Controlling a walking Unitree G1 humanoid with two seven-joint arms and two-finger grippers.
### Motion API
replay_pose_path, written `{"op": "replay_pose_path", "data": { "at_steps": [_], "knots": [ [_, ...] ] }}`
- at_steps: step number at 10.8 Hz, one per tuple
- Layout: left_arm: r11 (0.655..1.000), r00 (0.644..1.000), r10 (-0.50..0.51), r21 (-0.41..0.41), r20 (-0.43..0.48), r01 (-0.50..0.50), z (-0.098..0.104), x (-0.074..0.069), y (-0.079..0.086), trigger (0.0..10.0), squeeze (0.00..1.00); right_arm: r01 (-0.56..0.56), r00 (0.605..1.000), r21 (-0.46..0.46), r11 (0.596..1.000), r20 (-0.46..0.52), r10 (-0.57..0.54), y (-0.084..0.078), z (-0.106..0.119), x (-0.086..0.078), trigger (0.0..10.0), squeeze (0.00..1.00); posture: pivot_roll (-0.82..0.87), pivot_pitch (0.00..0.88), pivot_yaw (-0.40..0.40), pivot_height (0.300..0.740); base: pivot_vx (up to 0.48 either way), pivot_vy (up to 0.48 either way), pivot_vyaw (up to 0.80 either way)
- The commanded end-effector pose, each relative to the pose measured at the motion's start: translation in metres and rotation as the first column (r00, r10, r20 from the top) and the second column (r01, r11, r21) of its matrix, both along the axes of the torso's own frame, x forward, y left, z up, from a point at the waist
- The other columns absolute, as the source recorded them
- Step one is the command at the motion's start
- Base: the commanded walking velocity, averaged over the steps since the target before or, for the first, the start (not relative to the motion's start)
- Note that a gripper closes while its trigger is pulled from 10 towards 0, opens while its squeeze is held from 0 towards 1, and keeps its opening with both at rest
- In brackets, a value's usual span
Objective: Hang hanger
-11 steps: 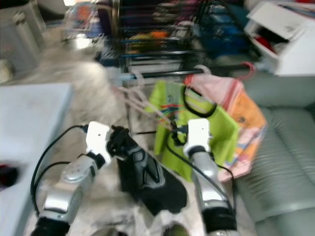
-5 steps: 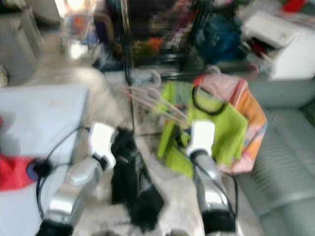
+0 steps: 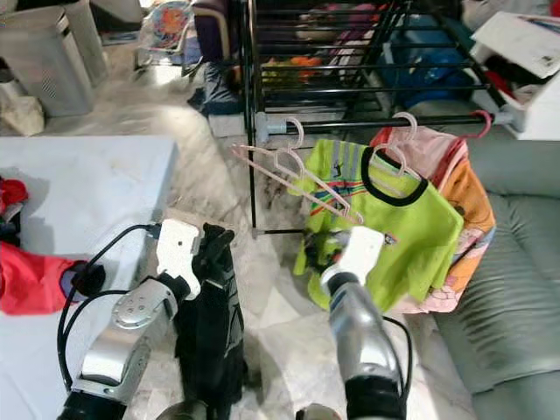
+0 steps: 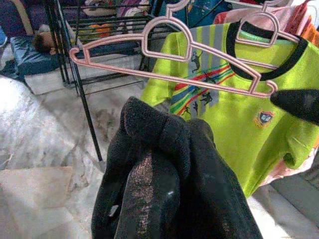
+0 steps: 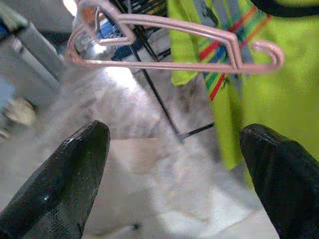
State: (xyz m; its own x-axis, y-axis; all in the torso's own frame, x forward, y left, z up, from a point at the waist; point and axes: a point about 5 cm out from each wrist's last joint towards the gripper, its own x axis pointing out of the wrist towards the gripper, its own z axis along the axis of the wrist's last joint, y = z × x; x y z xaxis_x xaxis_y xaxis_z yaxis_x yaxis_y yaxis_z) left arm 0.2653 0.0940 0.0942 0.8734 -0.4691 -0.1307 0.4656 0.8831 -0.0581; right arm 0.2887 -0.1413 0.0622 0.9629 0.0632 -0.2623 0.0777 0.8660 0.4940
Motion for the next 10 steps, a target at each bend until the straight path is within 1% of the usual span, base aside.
{"op": "replay_pose_path", "data": {
  "at_steps": [1,2,3,4,5,6,7,8,9,10],
  "knots": [
    [1.0,0.998,-0.013,-0.016,0.055,0.014,0.013,0.001,0.0,10.0,0.0,-0.004,1.0,0.224,0.975,-0.02,0.009,0.028,0.003,0.002,10.0,0.0,0.02,0.039,0.007,0.74,0.0,0.0,0.0],
    [1.0,0.998,-0.018,-0.013,0.053,0.019,0.013,0.001,0.0,10.0,0.0,-0.003,0.997,0.419,0.908,-0.074,0.037,0.049,-0.007,-0.001,10.0,0.0,0.03,0.041,0.015,0.74,0.0,0.0,0.0],
    [1.0,0.998,-0.03,-0.004,0.053,0.031,0.014,-0.001,0.002,10.0,0.0,-0.014,0.994,0.512,0.859,-0.083,0.065,0.061,-0.014,0.0,10.0,0.0,0.04,0.044,0.024,0.74,0.0,0.0,0.0],
    [1.0,0.998,-0.03,-0.001,0.052,0.03,0.014,-0.001,0.005,10.0,0.0,0.005,0.996,0.527,0.85,-0.074,0.04,0.052,-0.014,0.007,10.0,0.0,0.04,0.043,0.027,0.74,0.0,0.0,0.0],
    [1.0,0.998,-0.03,0.002,0.051,0.03,0.014,0.0,0.006,10.0,0.0,-0.029,0.998,0.643,0.765,-0.025,0.058,0.044,-0.009,0.016,10.0,0.0,0.04,0.041,0.029,0.74,0.0,0.0,0.0],
    [1.0,0.998,-0.029,-0.002,0.059,0.029,0.016,0.002,0.004,10.0,0.0,-0.123,0.991,0.666,0.736,0.044,0.126,0.036,-0.002,0.023,10.0,0.0,0.04,0.034,0.028,0.74,0.0,0.0,0.0],
    [1.0,0.997,-0.029,-0.008,0.072,0.029,0.019,0.004,0.001,10.0,0.0,-0.204,0.978,0.519,0.83,0.076,0.193,0.027,0.002,0.028,10.0,0.0,0.04,0.033,0.025,0.74,0.0,0.0,0.0],
    [1.0,0.997,-0.018,-0.015,0.073,0.019,0.019,0.003,0.003,10.0,0.0,-0.312,0.946,-0.036,0.949,0.083,0.314,0.015,0.007,0.03,10.0,0.0,0.03,0.035,0.021,0.74,0.0,0.0,0.0],
    [1.0,0.998,-0.01,-0.01,0.069,0.011,0.018,0.003,0.005,10.0,0.0,-0.365,0.912,-0.266,0.892,0.089,0.399,0.012,0.009,0.026,10.0,0.0,0.02,0.037,0.018,0.74,0.0,0.0,0.0],
    [1.0,0.998,0.013,-0.008,0.062,-0.013,0.015,0.002,0.006,10.0,0.0,-0.36,0.893,-0.397,0.844,0.113,0.435,0.005,0.015,0.015,10.0,0.0,0.01,0.036,0.009,0.74,0.0,0.0,0.0]
  ]
}}
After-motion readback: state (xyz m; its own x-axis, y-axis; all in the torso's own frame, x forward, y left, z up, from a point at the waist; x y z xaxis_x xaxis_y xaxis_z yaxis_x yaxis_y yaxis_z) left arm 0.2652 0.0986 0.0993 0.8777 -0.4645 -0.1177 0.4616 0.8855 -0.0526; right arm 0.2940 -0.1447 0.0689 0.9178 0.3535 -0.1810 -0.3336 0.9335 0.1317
